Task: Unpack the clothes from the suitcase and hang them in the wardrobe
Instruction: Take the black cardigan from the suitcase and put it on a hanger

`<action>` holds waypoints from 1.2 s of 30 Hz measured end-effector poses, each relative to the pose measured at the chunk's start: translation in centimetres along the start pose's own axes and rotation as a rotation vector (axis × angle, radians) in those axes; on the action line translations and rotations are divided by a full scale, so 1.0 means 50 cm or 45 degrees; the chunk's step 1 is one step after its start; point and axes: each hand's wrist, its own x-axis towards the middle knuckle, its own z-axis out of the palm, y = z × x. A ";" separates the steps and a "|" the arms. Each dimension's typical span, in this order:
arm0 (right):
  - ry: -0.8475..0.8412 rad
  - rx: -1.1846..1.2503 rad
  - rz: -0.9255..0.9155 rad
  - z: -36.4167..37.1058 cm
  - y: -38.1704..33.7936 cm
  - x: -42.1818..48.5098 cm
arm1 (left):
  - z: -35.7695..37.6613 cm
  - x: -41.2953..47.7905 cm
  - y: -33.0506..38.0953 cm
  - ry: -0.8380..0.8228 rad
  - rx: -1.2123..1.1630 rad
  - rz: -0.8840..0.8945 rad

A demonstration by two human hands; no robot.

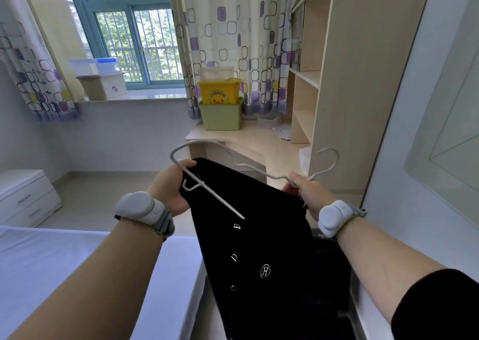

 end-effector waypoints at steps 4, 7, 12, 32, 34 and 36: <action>0.074 -0.031 -0.144 -0.007 -0.026 0.004 | -0.030 0.011 -0.022 0.063 -0.003 -0.025; 0.035 -0.248 -0.200 -0.014 -0.030 0.006 | -0.044 0.013 -0.023 0.157 -0.060 0.000; -0.011 -0.598 -0.170 -0.033 -0.051 -0.016 | -0.056 0.012 -0.018 0.282 -0.070 0.062; -0.629 -1.159 -0.418 0.011 -0.124 -0.156 | 0.067 -0.195 -0.158 1.006 1.607 0.821; -0.853 -1.278 -0.475 0.060 -0.123 -0.186 | 0.071 -0.251 -0.180 0.965 1.628 0.816; -0.994 -1.363 -0.558 0.122 -0.111 -0.214 | 0.062 -0.302 -0.202 0.944 1.637 0.783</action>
